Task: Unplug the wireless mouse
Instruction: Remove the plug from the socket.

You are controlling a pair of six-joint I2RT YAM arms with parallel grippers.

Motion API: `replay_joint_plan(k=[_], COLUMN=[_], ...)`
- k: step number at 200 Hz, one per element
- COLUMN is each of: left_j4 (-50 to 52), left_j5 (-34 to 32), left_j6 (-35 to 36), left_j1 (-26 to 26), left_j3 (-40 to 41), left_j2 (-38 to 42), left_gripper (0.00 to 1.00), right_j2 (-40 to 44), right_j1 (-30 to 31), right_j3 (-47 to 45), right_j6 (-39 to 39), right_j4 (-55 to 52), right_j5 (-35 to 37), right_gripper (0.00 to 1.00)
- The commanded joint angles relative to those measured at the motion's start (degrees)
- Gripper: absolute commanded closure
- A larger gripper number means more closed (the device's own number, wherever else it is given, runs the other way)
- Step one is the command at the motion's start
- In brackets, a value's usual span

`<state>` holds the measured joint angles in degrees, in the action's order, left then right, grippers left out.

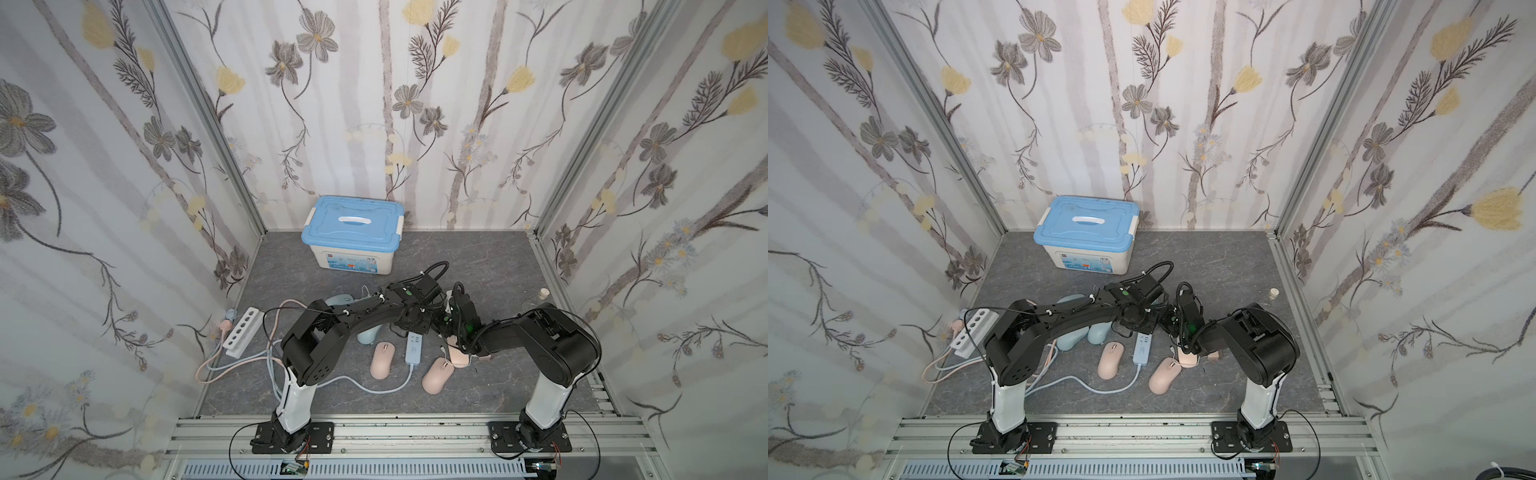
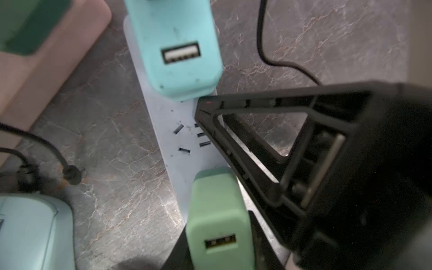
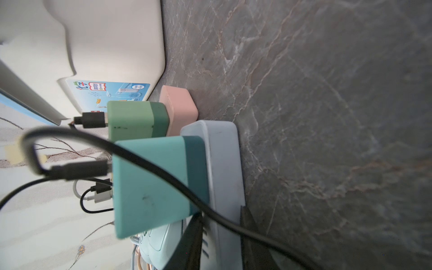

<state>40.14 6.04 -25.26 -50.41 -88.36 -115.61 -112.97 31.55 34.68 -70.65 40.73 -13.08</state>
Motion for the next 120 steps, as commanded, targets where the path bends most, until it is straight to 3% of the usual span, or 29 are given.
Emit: replay_joint_plan(k=[1,49,62,102,120], left_j4=[-2.56,-0.35,-0.95,-18.33,-18.27], left_j5=[15.14,17.79,13.81,4.04,1.64], left_j6=[-0.39,-0.10,0.24,2.67,4.46], left_j1=[-0.09,0.48,0.11,-1.64,-2.24], left_j3=[-5.39,-7.68,-6.60,7.00,7.03], left_j2=[-2.88,-3.38,-2.63,5.44,6.35], left_gripper=[1.00,1.00,1.00,1.00,1.00], right_j2=[-0.68,-0.74,-0.76,-1.00,-1.12], right_j1=[0.72,0.77,0.74,0.80,0.98], right_j3=[-0.03,-0.05,-0.13,-0.31,-0.12], right_j6=[-0.63,-0.63,-0.80,-1.30,-1.36], right_j4=[-7.81,-7.95,-7.82,-7.40,-7.36], right_j5=[-2.00,-1.98,-1.94,-1.83,-1.86], right_gripper=[0.73,0.73,0.72,0.72,0.71])
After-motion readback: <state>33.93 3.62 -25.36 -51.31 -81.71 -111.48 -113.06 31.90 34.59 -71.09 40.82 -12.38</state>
